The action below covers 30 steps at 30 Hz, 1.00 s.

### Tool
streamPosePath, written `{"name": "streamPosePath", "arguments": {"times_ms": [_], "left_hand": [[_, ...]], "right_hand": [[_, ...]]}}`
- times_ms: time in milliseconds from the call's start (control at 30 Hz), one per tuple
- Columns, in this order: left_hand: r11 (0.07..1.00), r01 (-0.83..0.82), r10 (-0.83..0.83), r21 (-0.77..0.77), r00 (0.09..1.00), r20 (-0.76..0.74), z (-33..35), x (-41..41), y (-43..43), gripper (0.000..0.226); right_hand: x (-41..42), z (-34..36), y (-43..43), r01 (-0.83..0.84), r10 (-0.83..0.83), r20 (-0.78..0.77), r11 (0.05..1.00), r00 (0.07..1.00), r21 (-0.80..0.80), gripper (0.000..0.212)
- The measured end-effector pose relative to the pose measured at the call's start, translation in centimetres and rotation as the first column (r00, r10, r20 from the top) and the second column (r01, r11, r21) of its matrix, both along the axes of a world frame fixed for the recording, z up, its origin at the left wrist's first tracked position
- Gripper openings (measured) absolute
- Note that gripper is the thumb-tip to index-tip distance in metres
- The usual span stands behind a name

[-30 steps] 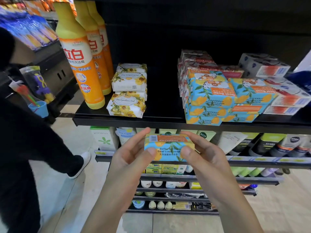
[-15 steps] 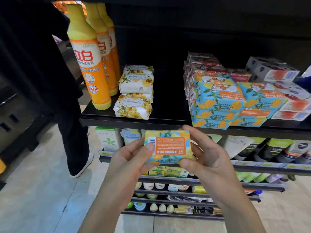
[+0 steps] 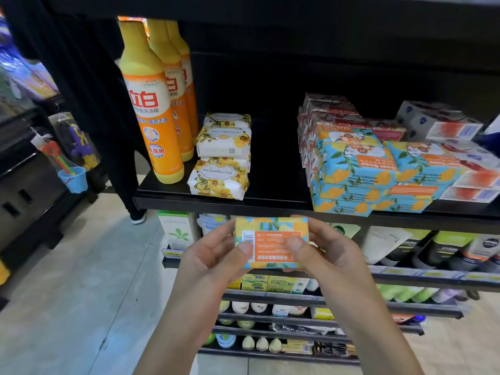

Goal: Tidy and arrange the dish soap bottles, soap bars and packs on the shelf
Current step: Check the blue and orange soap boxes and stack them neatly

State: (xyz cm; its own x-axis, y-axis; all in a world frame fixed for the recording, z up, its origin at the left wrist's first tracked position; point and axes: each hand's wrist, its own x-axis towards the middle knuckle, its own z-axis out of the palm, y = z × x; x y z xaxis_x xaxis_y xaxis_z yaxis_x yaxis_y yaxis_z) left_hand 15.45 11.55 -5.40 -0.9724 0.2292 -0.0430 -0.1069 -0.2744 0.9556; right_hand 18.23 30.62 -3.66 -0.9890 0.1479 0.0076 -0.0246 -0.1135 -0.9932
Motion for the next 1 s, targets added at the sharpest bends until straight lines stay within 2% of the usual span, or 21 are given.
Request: {"name": "streamPosePath", "arguments": {"times_ms": [233,467,533,733,867,1000], "left_hand": [[1.000,0.018,-0.018,0.003,0.999,-0.026,0.3,0.2,-0.1,0.058],[0.999,0.036,-0.038,-0.037,0.998,-0.053,0.8,0.5,0.0,0.050],[0.998,0.046,-0.048,-0.043,0.998,-0.040,0.9,0.6,0.0,0.045],[0.998,0.058,-0.058,0.004,0.998,0.026,0.9,0.7,0.2,0.063],[0.999,0.027,-0.030,0.046,0.998,0.059,0.8,0.7,0.3,0.053],[0.998,0.019,-0.023,0.058,0.997,0.071,0.7,0.7,0.3,0.053]], "right_hand": [[0.2,-0.1,0.0,0.021,-0.021,-0.024,0.999,0.999,-0.034,0.050],[0.6,-0.2,0.2,-0.011,0.012,-0.138,1.000,0.990,0.007,0.044],[0.7,-0.1,0.3,-0.018,0.023,-0.180,0.999,0.983,0.027,0.044],[1.0,-0.4,0.5,-0.045,0.057,-0.262,0.998,0.964,0.049,0.044],[1.0,-0.7,0.7,-0.073,0.076,-0.277,0.997,0.958,0.022,0.046],[1.1,-0.7,0.5,-0.061,0.069,-0.247,0.997,0.967,0.039,0.044]]}}
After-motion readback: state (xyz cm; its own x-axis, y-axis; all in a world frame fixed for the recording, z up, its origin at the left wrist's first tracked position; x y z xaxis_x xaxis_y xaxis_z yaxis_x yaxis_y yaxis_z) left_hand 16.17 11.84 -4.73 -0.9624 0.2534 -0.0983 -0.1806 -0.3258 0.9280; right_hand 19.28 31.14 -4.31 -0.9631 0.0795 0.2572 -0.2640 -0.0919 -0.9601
